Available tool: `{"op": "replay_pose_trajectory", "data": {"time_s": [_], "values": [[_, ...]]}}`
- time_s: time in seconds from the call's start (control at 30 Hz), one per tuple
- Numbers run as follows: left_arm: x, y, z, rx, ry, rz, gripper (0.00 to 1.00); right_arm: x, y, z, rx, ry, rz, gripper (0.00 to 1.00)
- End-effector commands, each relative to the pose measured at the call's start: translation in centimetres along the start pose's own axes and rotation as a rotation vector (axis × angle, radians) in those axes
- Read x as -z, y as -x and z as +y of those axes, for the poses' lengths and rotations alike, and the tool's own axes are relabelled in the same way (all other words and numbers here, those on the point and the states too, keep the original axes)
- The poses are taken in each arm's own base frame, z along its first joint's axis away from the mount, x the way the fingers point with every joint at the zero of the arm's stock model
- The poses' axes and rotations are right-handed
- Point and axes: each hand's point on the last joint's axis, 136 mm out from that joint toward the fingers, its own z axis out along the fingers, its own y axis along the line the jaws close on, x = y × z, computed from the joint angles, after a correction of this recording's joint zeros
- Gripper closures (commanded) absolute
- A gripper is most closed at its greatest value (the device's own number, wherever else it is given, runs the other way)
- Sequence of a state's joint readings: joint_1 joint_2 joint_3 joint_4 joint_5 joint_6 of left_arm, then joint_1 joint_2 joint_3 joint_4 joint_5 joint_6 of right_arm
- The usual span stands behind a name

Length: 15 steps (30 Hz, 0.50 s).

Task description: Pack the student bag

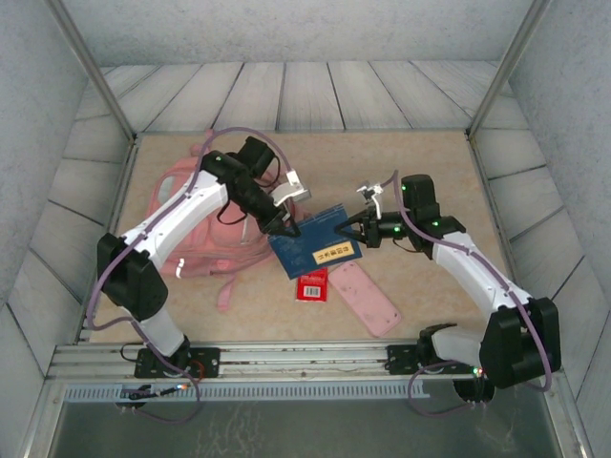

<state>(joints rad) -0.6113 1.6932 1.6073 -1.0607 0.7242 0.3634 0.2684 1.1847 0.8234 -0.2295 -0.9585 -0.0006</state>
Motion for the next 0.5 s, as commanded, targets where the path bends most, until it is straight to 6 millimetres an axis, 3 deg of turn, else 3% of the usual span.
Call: {"op": "replay_pose_trajectory", "data": {"time_s": [0.0,0.13,0.2,0.47], "values": [[2.0,3.2,4.8,0.073,0.263,-0.146,0.74,1.1,1.5,-0.6,0.011,-0.138,-0.047,1.0],[2.8,3.3,8.0,0.159,0.435,-0.216,0.61,4.0,2.4,-5.3,-0.07,-0.504,-0.062,1.0],[2.5,2.6,9.6,0.215,0.5,-0.222,0.59,5.7,2.7,-6.5,-0.098,-0.635,-0.061,1.0],[-1.1,-0.6,13.9,0.401,0.568,-0.146,0.58,8.9,3.8,-6.8,-0.121,-0.794,-0.111,1.0]]}}
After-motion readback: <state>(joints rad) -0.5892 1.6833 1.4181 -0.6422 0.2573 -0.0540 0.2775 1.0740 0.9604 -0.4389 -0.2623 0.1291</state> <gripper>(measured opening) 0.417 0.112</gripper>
